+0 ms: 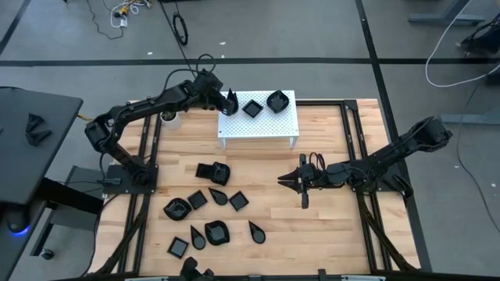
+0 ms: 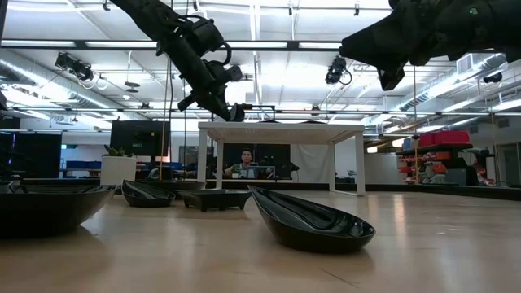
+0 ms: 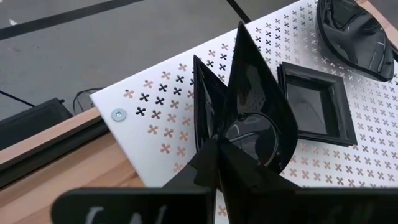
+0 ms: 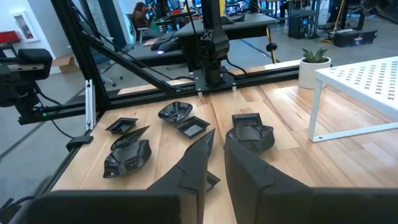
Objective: Pick & Place Mini shaped plates
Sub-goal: Stack the black drop-shaped plate on top of the other black drop-shaped plate on the shelf, then stack the black square plate on top of the other black square plate on the shelf
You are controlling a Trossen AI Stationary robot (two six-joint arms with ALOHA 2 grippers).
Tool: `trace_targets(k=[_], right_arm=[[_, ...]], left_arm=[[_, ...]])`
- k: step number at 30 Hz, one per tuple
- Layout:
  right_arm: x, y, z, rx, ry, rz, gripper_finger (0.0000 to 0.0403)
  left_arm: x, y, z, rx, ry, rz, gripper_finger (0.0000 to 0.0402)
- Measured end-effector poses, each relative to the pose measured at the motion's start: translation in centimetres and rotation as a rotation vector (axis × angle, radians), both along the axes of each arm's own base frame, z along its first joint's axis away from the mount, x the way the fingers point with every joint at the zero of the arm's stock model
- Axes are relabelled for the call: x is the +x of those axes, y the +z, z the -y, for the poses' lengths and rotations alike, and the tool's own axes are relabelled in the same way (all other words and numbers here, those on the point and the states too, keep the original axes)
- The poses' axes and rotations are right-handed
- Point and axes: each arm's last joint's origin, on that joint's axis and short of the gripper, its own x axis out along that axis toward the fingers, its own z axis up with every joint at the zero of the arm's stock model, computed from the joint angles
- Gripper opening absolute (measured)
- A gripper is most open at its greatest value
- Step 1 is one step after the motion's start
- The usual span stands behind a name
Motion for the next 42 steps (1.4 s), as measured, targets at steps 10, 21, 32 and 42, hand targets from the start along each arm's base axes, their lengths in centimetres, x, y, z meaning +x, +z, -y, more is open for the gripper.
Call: trace_targets(k=[10, 21, 32, 42], right_arm=[[0.0, 0.0, 0.0, 0.000, 0.000, 0.000, 0.0061], [0.0, 0.0, 0.0, 0.000, 0.000, 0.000, 0.0061], [0.0, -0.1, 0.0, 0.003, 0.000, -0.006, 0.0061], [0.1, -0.6, 0.0, 0.036, -0.007, -0.044, 0.0061]], left_arm=[[0.0, 0.0, 0.0, -0.002, 0.000, -0.001, 0.0062], [0.0, 2.6, 0.1, -0.035, -0.063, 0.005, 0.0132], [0.9, 2.4, 3.0, 0.020, -0.201, -0.195, 0.0098], [2.3, -0.8, 13.1, 0.091, -0.383, -0.539, 0.0072]])
